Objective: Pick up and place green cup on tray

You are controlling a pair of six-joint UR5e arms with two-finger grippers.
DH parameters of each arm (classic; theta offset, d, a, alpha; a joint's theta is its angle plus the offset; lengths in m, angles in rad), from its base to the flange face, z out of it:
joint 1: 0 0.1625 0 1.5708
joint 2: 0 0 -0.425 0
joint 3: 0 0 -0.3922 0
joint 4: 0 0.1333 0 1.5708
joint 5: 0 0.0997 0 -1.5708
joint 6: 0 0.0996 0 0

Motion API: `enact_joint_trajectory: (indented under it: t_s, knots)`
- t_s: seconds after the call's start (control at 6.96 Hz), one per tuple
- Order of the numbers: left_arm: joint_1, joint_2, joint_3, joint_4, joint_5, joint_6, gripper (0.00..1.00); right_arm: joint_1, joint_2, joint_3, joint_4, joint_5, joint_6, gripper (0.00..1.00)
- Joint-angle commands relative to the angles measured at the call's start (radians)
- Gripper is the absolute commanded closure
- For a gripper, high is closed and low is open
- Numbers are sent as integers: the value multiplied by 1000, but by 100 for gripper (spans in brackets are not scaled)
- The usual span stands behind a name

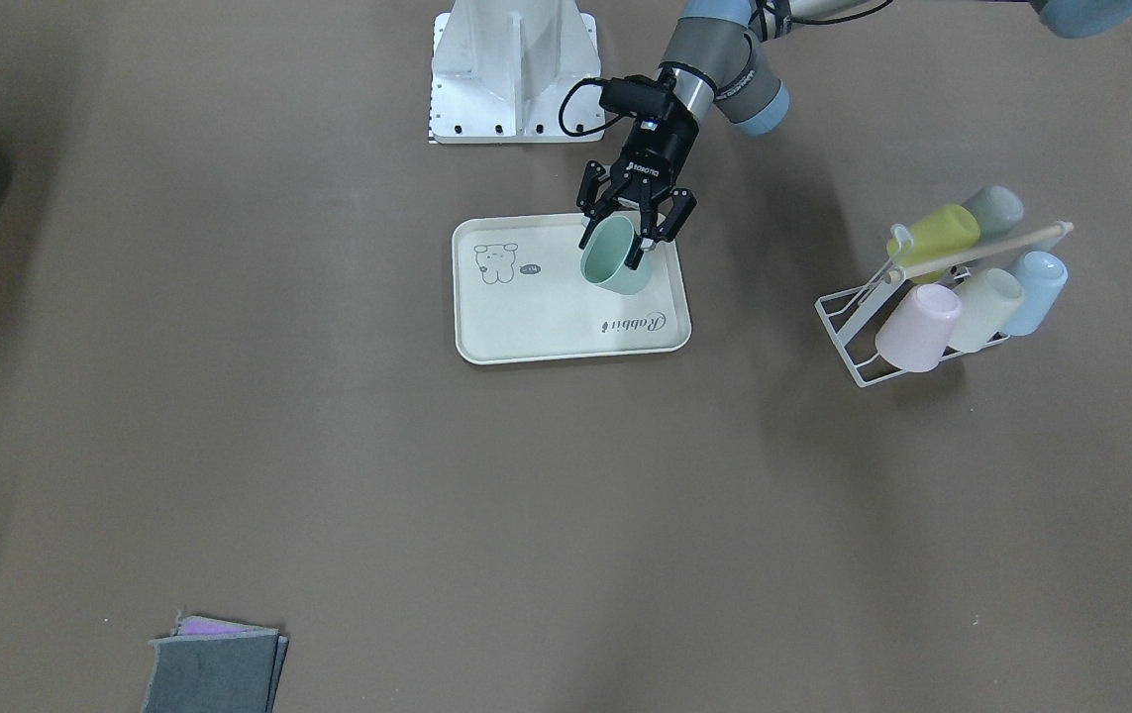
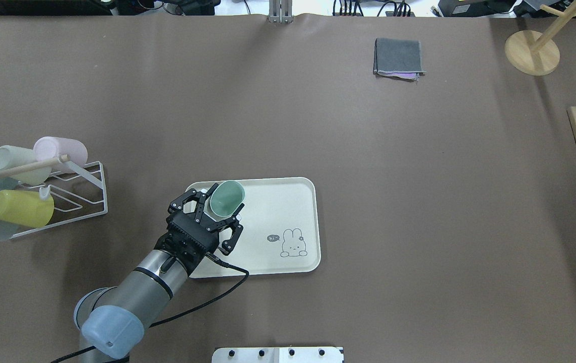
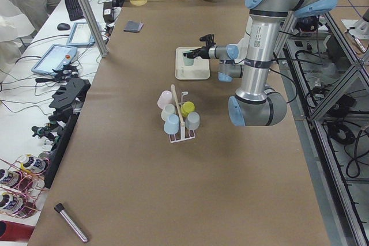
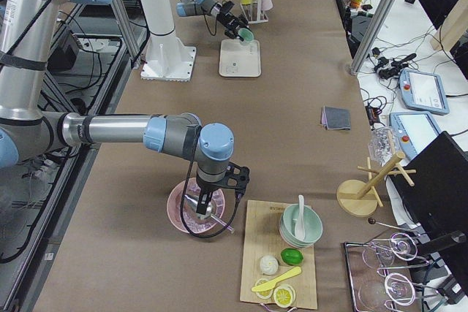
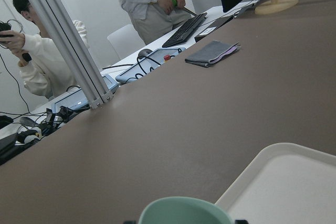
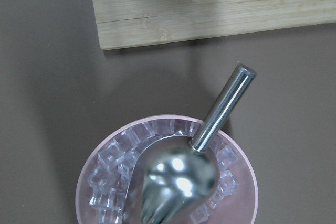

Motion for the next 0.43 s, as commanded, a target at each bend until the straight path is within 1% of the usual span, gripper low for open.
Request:
enact_joint_trajectory:
  t_s: [0.0, 0.29]
  knots:
    - [-2, -63, 61, -41, 0, -75, 34, 1, 18, 2, -34, -1, 0, 0]
    - [-11, -133, 179, -142, 0, -86, 34, 1, 18, 2, -32, 2, 0, 0]
